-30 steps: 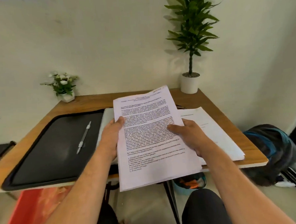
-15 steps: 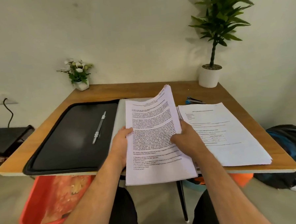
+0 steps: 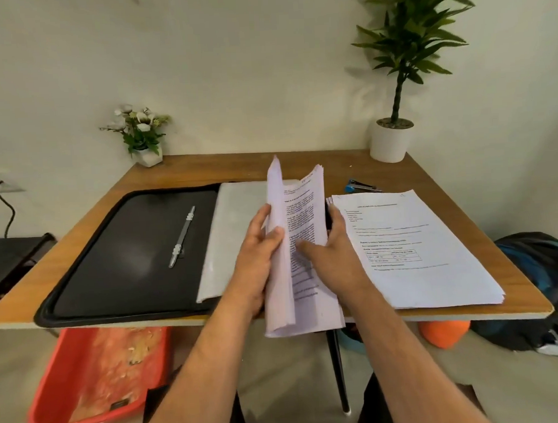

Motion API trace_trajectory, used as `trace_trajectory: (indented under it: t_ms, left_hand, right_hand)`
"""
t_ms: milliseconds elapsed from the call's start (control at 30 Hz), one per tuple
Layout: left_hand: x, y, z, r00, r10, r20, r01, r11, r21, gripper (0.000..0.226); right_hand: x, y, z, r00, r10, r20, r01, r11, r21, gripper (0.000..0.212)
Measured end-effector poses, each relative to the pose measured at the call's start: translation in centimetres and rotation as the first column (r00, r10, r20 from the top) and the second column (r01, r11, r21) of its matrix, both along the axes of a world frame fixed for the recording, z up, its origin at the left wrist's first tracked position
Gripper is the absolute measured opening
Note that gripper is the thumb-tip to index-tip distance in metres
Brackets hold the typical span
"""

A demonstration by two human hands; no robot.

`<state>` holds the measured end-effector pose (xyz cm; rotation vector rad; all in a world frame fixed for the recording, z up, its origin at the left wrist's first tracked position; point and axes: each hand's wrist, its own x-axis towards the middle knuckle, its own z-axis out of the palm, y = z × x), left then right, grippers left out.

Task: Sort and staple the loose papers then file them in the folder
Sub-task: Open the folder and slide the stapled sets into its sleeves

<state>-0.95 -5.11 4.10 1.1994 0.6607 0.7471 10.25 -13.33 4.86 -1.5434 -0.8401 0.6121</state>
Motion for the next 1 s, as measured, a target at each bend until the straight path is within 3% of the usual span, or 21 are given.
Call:
trace_trajectory:
  t_ms: [67,267,367,467,500,567,633,700,800,933,1000]
  left_hand:
    - [0.1,-0.7,-0.2,0.999,0.000,-0.033,0.000,1.000,0.021,0.062]
    - [-0.1,-2.0,0.4,0.992,0.041,-0.123,-0.048,0.997,-0.059,0.078]
    - [0.1,-3.0,0.6,0.982,0.032,-0.187,-0.010,0.993,0.117,0.079]
    - [0.5,-4.0,0.6,0.978,0.074,-0.195,-0.041,0.984,0.171,0.047]
    - [0.5,-4.2,0.6,0.982,0.088,-0.166,-0.071,0.991,0.110,0.040]
    - [0.3,-4.6,0.4,0.988,0.084,-0.133,-0.087,0.996,-0.018,0.038]
    - [-0.2,-4.8,0.4,0.980,0.056,-0.191,-0.051,0.998,0.033,0.035]
    - [-0.9,-4.3,0.4,0.960,0.019,-0.279,0.035,0.982,0.188,0.037]
    - [-1.6,-3.1,0.5,0.910,0.019,-0.414,0.170,0.894,0.415,0.038]
    - [-2.7,-1.4,0.8,0.844,0.079,-0.530,0.246,0.821,0.516,0.036]
    - [-3.7,0.0,1.0,0.720,0.103,-0.687,0.419,0.725,0.547,0.042]
  right_hand:
    - [0.0,-0.6,-0.7,0.999,-0.052,-0.010,0.052,0.998,0.041,0.086]
    - [-0.4,-2.2,-0.8,0.996,-0.086,-0.036,0.088,0.994,0.065,0.015]
    - [-1.1,-2.7,-0.7,0.992,-0.026,-0.124,0.033,0.998,0.050,0.045]
    - [-1.5,-3.0,-1.0,0.990,0.011,-0.141,-0.015,1.000,-0.027,0.095]
    - [-1.2,-3.4,-0.9,0.984,0.019,-0.177,-0.028,0.999,-0.046,0.095]
    - [-0.4,-4.2,-0.6,0.965,0.077,-0.252,-0.095,0.994,-0.061,0.058]
    - [0.5,-5.1,-0.7,0.917,0.158,-0.365,-0.182,0.983,-0.032,0.030]
    - [0.8,-5.7,-0.9,0.877,0.208,-0.433,-0.214,0.976,0.035,0.031]
    - [0.5,-5.2,-1.5,0.900,0.206,-0.383,-0.191,0.978,0.078,0.041]
    - [0.4,-4.8,-2.5,0.942,0.090,-0.324,-0.080,0.996,0.043,0.046]
    - [0.7,-4.7,-2.6,0.941,0.045,-0.335,-0.040,0.999,0.020,0.047]
